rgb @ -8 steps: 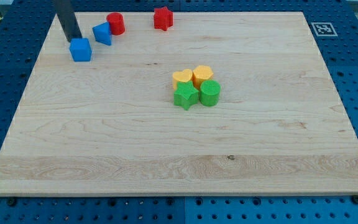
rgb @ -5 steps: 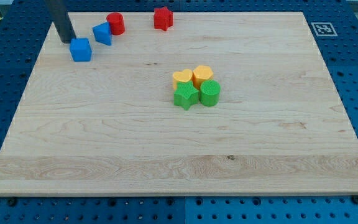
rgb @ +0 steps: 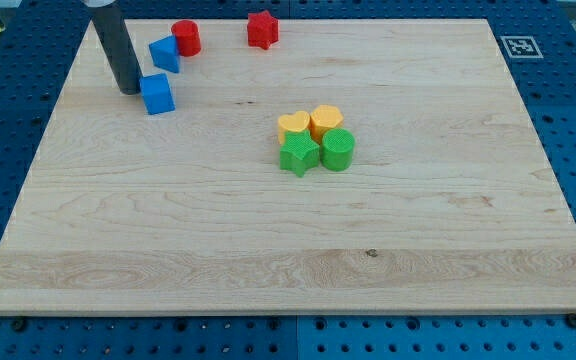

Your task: Slide the blue cube diagonal to the blue triangle

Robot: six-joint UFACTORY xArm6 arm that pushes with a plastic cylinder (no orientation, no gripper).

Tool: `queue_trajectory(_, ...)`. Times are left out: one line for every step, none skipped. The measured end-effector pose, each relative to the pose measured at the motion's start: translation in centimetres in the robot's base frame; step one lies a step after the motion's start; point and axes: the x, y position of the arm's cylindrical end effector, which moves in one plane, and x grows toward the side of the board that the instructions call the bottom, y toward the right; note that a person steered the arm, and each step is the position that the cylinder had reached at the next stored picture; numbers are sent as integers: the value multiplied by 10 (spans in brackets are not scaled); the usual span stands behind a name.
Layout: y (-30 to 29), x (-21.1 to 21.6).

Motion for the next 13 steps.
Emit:
queue_trajectory(14,13)
queue_trajectory(22,17)
queue_trajectory(31,17)
queue_trajectory(32,17)
queue_trajectory(39,22)
queue_trajectory(50,28)
queue_trajectory(28,8)
queue_trajectory(-6,-37)
queue_trajectory(-43,-78)
queue_trajectory(-78,-112)
queue_trajectory(-32,-126)
queue_trajectory(0,-125)
queue_trajectory(11,-100)
